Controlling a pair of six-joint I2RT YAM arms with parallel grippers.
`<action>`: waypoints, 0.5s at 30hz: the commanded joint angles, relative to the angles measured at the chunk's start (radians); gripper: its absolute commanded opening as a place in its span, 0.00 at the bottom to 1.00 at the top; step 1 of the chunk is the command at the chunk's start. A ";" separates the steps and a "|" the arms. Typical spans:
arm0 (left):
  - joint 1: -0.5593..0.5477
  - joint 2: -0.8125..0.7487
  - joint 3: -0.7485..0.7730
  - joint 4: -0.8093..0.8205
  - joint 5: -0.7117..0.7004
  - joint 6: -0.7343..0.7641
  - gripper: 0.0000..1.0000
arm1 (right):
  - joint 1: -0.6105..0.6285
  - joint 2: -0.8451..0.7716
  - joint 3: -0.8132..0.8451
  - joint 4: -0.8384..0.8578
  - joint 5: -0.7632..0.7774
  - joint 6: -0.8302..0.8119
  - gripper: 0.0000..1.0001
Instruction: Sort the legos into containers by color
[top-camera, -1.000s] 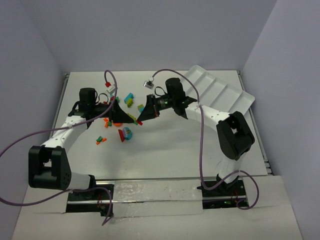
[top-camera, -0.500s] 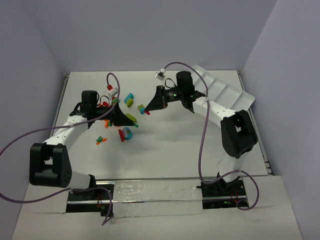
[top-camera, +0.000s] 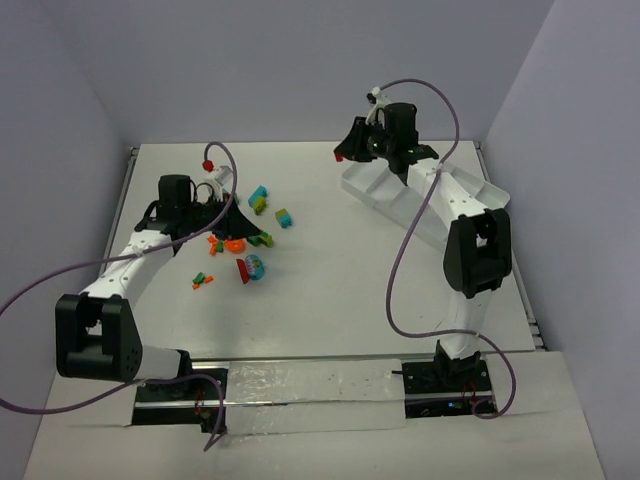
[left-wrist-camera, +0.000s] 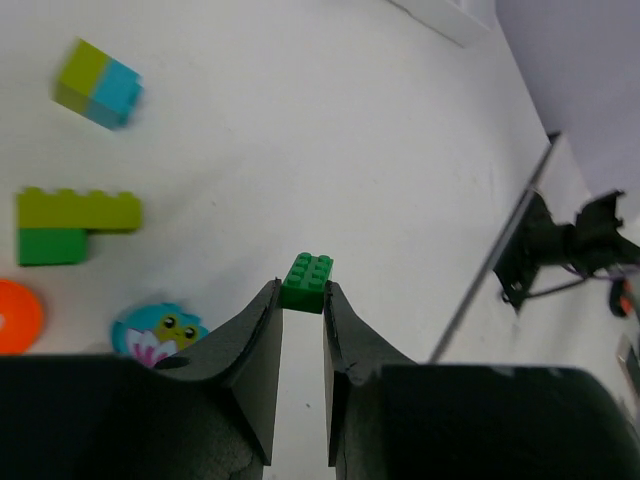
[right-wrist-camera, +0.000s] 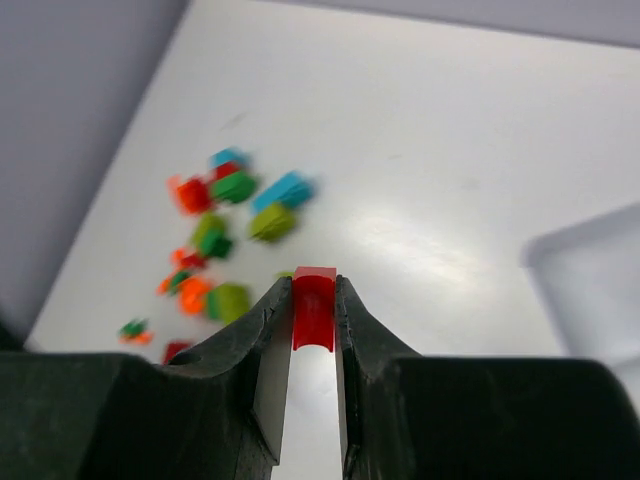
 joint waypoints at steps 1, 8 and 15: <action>-0.005 -0.034 0.092 0.083 -0.214 -0.031 0.00 | -0.011 0.097 0.094 -0.072 0.387 -0.047 0.00; -0.005 -0.025 0.132 0.081 -0.249 -0.036 0.00 | -0.038 0.240 0.242 -0.083 0.627 -0.047 0.00; -0.005 -0.016 0.133 0.084 -0.264 -0.044 0.00 | -0.061 0.387 0.421 -0.106 0.770 -0.029 0.00</action>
